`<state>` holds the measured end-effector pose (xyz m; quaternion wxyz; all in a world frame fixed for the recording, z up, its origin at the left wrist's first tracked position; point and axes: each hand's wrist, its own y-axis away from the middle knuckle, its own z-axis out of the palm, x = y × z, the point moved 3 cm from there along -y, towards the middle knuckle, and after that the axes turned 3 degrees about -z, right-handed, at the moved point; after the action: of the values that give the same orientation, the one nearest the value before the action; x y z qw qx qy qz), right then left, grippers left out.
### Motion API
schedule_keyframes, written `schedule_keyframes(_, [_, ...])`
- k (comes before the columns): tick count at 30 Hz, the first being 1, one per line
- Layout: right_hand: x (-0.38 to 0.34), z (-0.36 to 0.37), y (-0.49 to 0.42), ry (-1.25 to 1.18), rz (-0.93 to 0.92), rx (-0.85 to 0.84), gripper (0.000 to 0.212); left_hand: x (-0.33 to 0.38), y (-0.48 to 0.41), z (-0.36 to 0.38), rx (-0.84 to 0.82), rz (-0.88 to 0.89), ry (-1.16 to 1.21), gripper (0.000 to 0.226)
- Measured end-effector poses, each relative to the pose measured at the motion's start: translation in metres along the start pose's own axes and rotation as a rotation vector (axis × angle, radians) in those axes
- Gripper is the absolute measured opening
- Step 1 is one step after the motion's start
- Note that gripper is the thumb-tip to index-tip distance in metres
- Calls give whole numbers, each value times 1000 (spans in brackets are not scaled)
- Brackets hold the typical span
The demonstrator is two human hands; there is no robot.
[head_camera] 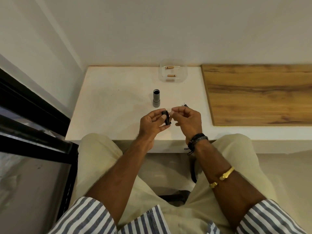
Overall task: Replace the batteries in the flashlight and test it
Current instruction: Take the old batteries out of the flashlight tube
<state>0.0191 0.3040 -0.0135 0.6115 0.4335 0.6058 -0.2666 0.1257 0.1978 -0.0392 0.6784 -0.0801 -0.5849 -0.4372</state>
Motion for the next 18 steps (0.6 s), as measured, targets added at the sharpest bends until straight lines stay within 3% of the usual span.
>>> schedule_keyframes(8, [5,-38,-37,-321,26,177,17,-2,-14,-5,-24,-137,237,29])
schedule_keyframes(14, [36,-57,-67,-8,93,358,16,-7,-20,-3,-38,-167,290,32])
schedule_keyframes(18, [48,-54,-76,211,38,408,9,-7,-22,-5,-29,-186,305,32])
